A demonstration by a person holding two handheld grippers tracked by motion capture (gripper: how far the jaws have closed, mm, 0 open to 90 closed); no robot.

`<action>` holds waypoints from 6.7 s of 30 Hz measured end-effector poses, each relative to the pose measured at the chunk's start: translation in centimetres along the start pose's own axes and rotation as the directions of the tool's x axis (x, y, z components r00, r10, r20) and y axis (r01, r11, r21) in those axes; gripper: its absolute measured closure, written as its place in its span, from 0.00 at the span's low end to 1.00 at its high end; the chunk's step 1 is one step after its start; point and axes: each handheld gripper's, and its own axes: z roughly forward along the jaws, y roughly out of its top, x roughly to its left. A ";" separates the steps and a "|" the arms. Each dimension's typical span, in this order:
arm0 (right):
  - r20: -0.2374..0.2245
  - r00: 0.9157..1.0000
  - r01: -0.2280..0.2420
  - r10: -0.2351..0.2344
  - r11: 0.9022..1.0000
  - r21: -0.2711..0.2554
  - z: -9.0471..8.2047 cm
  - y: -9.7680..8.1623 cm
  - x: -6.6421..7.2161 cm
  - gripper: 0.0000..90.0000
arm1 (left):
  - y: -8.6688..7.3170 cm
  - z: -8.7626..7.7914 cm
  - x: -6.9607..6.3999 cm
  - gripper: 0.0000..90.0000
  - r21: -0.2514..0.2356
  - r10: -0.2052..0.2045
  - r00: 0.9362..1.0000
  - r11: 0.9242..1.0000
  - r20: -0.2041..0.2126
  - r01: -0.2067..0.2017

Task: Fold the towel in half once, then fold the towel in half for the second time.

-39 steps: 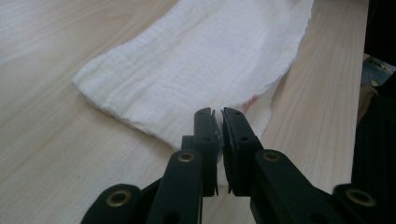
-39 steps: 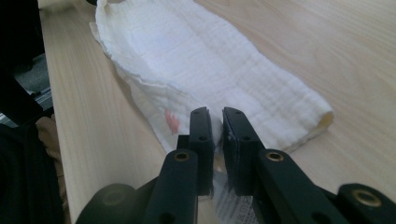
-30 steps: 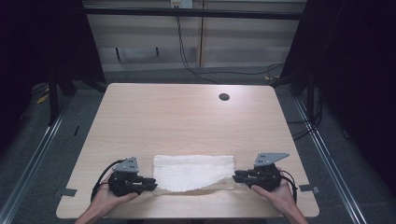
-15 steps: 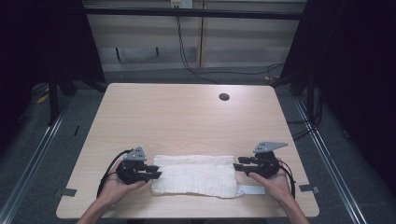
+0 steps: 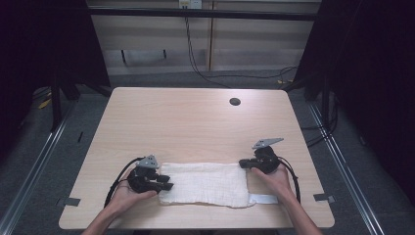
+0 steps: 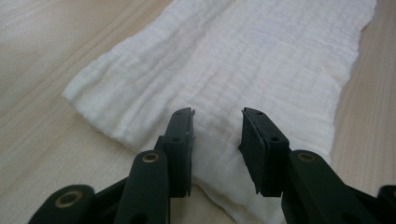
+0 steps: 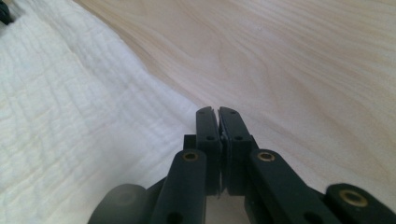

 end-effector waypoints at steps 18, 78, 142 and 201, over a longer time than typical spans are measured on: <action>0.094 0.994 -0.042 0.050 0.996 -0.083 -3.9 -0.1 1.9 0.61 | 2.5 0.5 1.7 0.66 -0.033 -0.106 0.994 0.994 0.024 0.107; -0.299 0.871 0.409 -0.388 0.912 0.007 9.7 3.9 20.4 0.93 | 2.0 0.8 5.0 0.56 -0.067 -0.128 0.990 0.990 -0.066 0.124; -0.309 0.889 0.293 -0.338 0.938 -0.183 4.4 8.5 20.4 0.96 | 6.6 -4.5 3.8 0.95 -0.160 -0.104 0.994 0.981 0.018 0.106; -0.156 0.964 0.164 -0.213 0.946 -0.278 -0.9 5.9 15.4 0.96 | 12.2 1.8 2.4 0.94 -0.093 -0.077 0.997 0.993 0.030 0.079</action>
